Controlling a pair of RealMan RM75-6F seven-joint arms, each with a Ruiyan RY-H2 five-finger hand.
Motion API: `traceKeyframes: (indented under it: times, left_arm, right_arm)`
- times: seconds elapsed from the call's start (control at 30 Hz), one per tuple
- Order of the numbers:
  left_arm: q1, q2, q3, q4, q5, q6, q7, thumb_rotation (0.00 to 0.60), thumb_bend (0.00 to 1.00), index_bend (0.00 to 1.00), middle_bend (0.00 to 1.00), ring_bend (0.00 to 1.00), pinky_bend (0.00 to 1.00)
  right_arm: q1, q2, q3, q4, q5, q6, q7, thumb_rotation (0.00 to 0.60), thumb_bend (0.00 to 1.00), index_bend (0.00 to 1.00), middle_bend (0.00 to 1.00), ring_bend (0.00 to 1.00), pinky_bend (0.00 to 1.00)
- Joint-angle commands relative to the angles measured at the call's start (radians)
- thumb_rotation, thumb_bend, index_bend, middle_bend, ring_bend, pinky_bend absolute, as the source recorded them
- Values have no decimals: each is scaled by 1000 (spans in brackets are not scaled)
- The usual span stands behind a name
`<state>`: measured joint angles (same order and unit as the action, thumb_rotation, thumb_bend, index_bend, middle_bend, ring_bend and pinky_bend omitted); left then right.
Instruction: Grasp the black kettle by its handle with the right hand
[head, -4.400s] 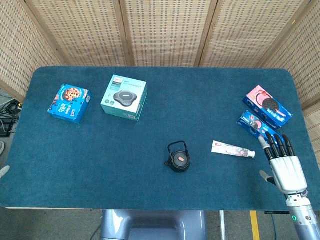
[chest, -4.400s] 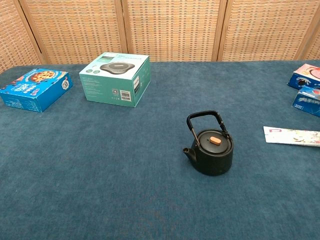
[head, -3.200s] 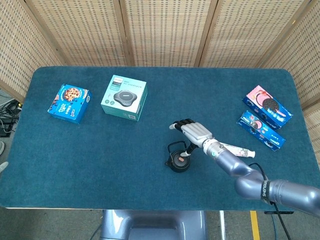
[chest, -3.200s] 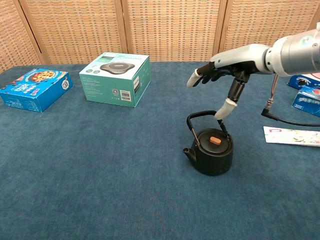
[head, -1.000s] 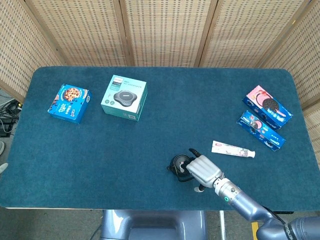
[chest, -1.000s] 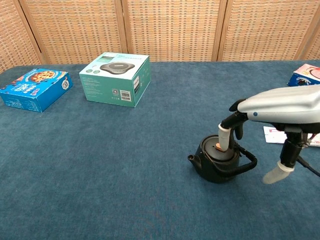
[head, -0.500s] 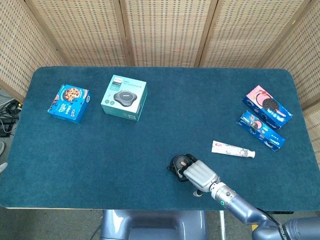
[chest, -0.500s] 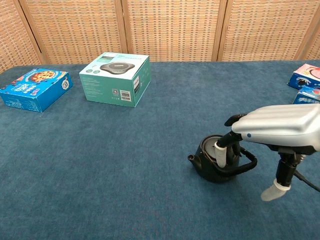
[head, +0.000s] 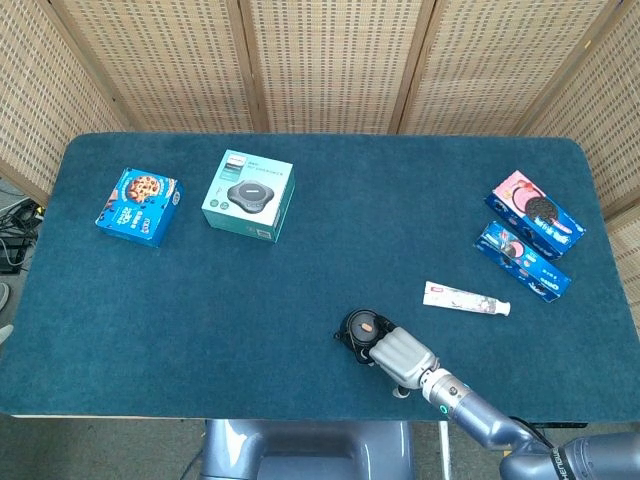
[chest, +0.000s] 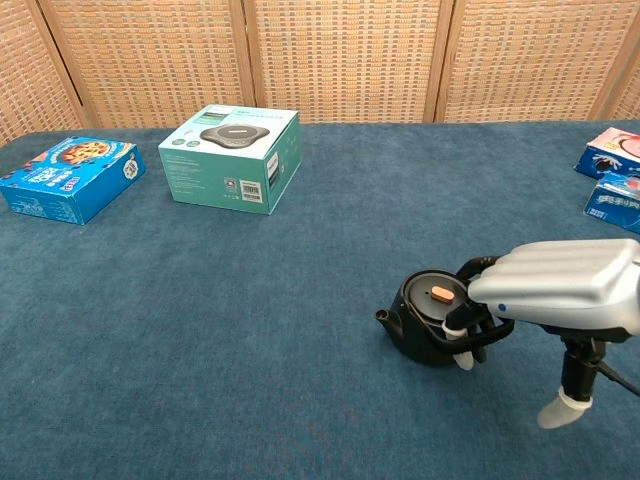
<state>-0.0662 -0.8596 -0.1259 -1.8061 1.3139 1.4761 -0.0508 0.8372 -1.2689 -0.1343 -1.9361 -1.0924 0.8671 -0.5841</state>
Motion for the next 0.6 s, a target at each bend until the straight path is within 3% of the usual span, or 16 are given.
traceKeyframes:
  times: [0.03, 0.1, 0.23, 0.43, 0.6]
  left_arm:
    - [0, 1, -1, 1, -1, 0, -2, 600, 0, 0, 0, 0, 0]
    - [1, 1, -1, 1, -1, 0, -4, 600, 0, 0, 0, 0, 0]
    - [1, 2, -1, 2, -2, 0, -6, 600, 0, 0, 0, 0, 0]
    - [1, 2, -2, 2, -3, 0, -7, 600, 0, 0, 0, 0, 0]
    - [1, 3, -2, 2, -4, 0, -8, 600, 0, 0, 0, 0, 0]
  right_arm:
    - [0, -8, 2, 7, 6, -3, -9, 600, 0, 467, 518, 409, 0]
    - [2, -13, 2, 15, 7, -4, -20, 600, 0, 521, 563, 431, 0]
    - [3, -22, 6, 32, 9, -4, -37, 600, 0, 708, 758, 488, 0]
    - [-6, -42, 28, 57, -10, 3, -7, 600, 0, 931, 917, 623, 0]
    - [-22, -60, 62, 83, -75, 18, 73, 600, 0, 1000, 997, 784, 0]
